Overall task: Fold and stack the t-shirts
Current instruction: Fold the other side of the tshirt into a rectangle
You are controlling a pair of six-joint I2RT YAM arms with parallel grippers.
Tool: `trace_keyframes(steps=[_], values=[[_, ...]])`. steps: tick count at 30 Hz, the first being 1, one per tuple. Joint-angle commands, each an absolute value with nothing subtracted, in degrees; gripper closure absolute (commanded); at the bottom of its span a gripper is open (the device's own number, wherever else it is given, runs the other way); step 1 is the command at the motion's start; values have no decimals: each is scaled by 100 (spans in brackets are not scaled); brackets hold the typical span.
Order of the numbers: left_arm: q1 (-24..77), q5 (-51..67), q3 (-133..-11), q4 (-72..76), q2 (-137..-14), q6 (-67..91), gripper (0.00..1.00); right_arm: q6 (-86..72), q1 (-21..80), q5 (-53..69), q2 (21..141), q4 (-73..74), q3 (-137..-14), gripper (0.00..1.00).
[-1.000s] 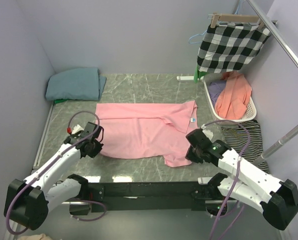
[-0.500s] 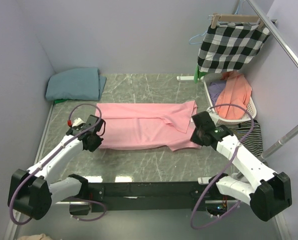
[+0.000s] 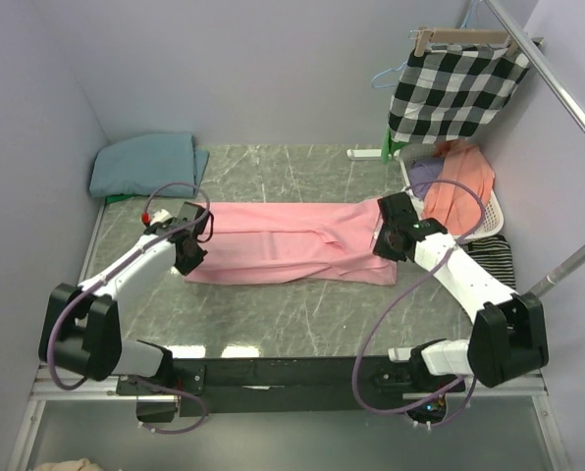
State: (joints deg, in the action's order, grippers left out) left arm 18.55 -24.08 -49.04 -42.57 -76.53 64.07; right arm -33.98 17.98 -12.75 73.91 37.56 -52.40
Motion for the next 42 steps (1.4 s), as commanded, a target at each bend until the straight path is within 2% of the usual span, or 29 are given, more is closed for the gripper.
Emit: trace_keyframes(steps=[1,9,10,12,13,15,16,17,18,20,22,24,27,28,31,37,42], values=[[1697,-2760,-5483,-3990,-8094,6004,95,-3085,1635,-1196,7864,3340,-5703,100],[1512,-2786,-6187,-3744,-9070,5494,92,-2901,1512,-1055,8814,3225,-6240,100],[1503,-2812,-6318,-3753,-9157,5450,82,-2883,1503,-1063,8894,3208,-6345,100],[1477,-2830,-6424,-3700,-9360,5301,71,-2848,1485,-1072,9113,3208,-6442,100],[1459,-2821,-6521,-3639,-9430,5256,56,-2839,1485,-1107,9193,3182,-6547,100],[1433,-2804,-6609,-3604,-9588,5142,42,-2804,1468,-1230,9412,3182,-6696,100],[1424,-2943,-6705,-3630,-9624,5150,25,-2786,1459,-1274,9483,3147,-6854,100],[1415,-2979,-6732,-3612,-9659,5133,18,-2786,1450,-1475,9553,3190,-6977,93],[1398,-2988,-6759,-3560,-9668,5020,16,-2760,1450,-1572,9658,3199,-7092,77],[1380,-3032,-6864,-3542,-9685,4966,15,-2733,1450,-1827,9720,3111,-7355,71],[1380,-3024,-6952,-3542,-9677,4878,14,-2690,1450,-2161,9800,3138,-7671,53],[1380,-2997,-6944,-3525,-9563,4861,14,-2654,1441,-2145,9809,3234,-7830,43],[1380,-2866,-6742,-3323,-9264,4773,14,-2584,1468,-1593,9520,3086,-7647,42],[1380,-2787,-6637,-3261,-9194,4729,13,-2540,1485,-930,9449,2937,-7420,42],[1380,-2357,-6417,-2989,-8974,4527,14,-2549,1669,-48,9290,2936,-7051,42],[1380,-1215,-5951,-2322,-8798,4184,10,-2724,2004,640,9071,2621,-6234,42],[1389,-870,-5906,-2206,-8921,4201,7,-3076,2179,1160,9088,2417,-5950,43]])
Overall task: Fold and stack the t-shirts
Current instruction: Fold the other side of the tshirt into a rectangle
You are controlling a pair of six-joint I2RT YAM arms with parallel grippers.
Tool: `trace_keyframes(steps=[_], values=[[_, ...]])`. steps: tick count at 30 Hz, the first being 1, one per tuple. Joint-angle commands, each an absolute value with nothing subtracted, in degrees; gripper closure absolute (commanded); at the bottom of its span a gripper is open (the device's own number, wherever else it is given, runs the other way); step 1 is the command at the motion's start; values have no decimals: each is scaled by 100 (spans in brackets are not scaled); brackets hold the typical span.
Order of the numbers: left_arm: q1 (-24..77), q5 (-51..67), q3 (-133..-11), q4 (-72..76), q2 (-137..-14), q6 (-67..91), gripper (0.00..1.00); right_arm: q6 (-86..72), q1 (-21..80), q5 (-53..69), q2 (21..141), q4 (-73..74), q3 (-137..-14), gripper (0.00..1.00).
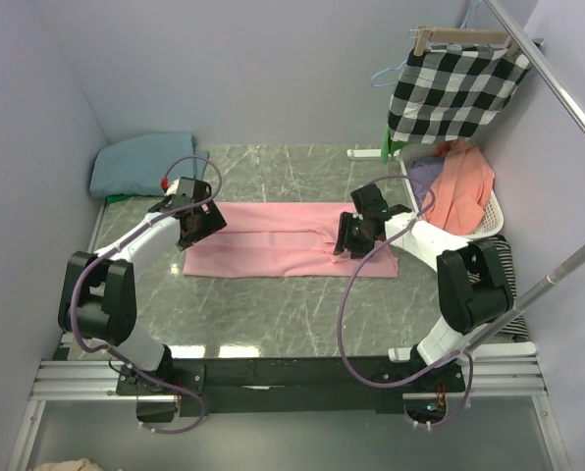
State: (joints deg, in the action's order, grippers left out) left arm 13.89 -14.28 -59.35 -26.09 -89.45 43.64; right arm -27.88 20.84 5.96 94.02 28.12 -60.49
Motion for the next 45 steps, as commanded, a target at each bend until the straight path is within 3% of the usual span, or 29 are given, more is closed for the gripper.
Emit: trace_keyframes(steps=[1,9,10,45], values=[[1397,-818,-5898,-2189,-8938,4192,7,-3111,2214,1178,9088,2356,-5881,43],[1397,-852,-5836,-2188,-8947,4122,5,-3428,2311,1239,9176,2083,-5678,43],[1397,-861,-5845,-2197,-8982,4122,0,-3454,2303,1231,9219,2083,-5695,43],[1397,-993,-5941,-2382,-9097,4043,0,-3683,2566,114,9809,2092,-5809,54]])
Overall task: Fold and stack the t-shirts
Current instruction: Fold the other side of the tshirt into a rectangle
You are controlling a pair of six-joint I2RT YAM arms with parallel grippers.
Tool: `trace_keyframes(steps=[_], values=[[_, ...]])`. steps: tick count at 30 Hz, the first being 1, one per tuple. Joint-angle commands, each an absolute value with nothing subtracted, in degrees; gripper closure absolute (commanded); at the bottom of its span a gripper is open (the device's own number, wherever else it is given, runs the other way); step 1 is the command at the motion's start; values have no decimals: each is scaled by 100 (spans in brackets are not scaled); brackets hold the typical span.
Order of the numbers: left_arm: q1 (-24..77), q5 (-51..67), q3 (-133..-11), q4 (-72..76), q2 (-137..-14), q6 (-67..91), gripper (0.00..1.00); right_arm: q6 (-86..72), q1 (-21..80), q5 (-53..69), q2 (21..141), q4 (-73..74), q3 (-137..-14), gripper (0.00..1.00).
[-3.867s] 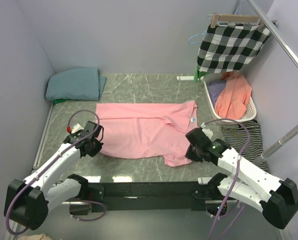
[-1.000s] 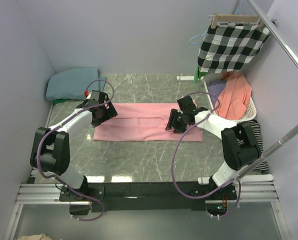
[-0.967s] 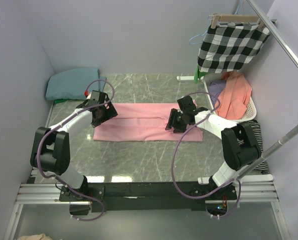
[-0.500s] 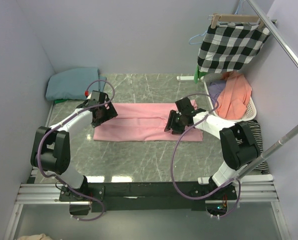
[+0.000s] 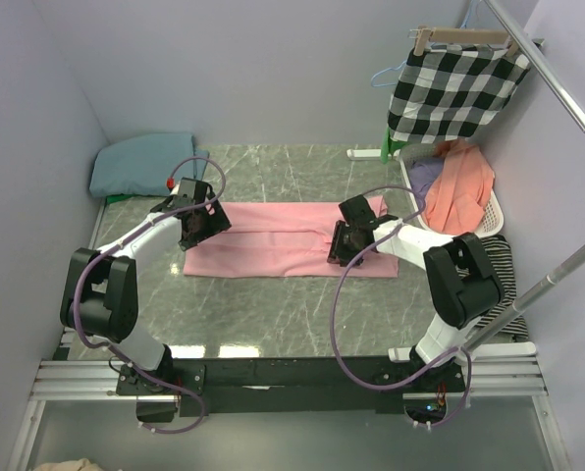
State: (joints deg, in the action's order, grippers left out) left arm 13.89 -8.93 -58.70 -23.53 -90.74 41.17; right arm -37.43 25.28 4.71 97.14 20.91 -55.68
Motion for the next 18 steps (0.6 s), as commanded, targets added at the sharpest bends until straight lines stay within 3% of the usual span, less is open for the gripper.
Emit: trace_keyframes(steps=[1,6,11,18], values=[[1397,-1002,-5950,-2391,-9105,4043,0,-3683,2558,114,9826,2074,-5810,55],[1406,-993,-5959,-2391,-9132,4043,1,-3674,2566,88,9852,1995,-5818,70],[1406,-984,-5985,-2391,-9193,4043,1,-3630,2558,44,9835,1986,-5862,100],[1406,-985,-6012,-2408,-9237,4026,1,-3410,2575,-298,9501,2293,-6081,100]])
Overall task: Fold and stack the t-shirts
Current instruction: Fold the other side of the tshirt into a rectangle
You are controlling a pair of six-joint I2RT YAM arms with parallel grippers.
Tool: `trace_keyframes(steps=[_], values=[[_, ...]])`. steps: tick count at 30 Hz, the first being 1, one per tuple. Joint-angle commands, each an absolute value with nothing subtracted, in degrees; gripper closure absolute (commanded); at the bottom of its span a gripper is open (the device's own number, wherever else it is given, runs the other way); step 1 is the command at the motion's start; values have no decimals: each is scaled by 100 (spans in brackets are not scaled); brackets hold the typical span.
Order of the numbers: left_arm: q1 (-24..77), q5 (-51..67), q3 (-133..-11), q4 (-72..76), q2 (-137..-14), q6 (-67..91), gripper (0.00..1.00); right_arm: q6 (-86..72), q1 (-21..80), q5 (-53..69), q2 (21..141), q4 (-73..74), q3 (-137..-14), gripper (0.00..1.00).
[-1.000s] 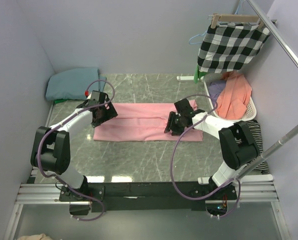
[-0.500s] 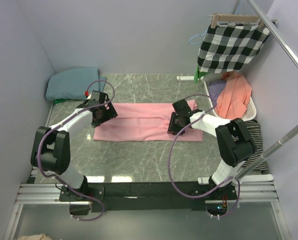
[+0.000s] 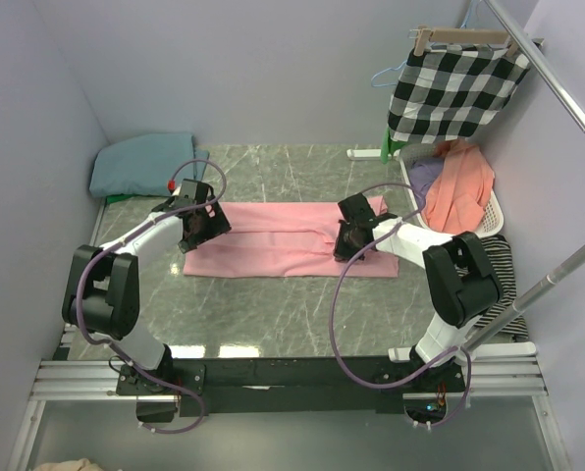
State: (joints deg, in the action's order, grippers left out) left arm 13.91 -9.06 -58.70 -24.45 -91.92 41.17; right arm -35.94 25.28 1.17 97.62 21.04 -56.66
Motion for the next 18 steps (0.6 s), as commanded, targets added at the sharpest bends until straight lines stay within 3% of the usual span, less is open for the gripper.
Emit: trace_keyframes(steps=[1,12,13,15,16,18], values=[[1406,-967,-6012,-2391,-9255,4025,1,-3332,2575,-334,9510,2337,-6134,100],[1397,-782,-6064,-2417,-9474,3964,1,-2716,2575,-869,10467,3189,-7671,98],[1406,-782,-6064,-2426,-9501,3973,0,-2638,2566,-914,10694,3286,-7829,85],[1406,-747,-6056,-2426,-9536,3964,1,-2549,2575,-1098,10906,3532,-8287,70],[1406,-738,-6056,-2443,-9554,3955,1,-2471,2566,-1229,11038,3568,-8384,57],[1406,-764,-6047,-2470,-9571,3938,1,-2435,2566,-1431,11083,3629,-8578,45]])
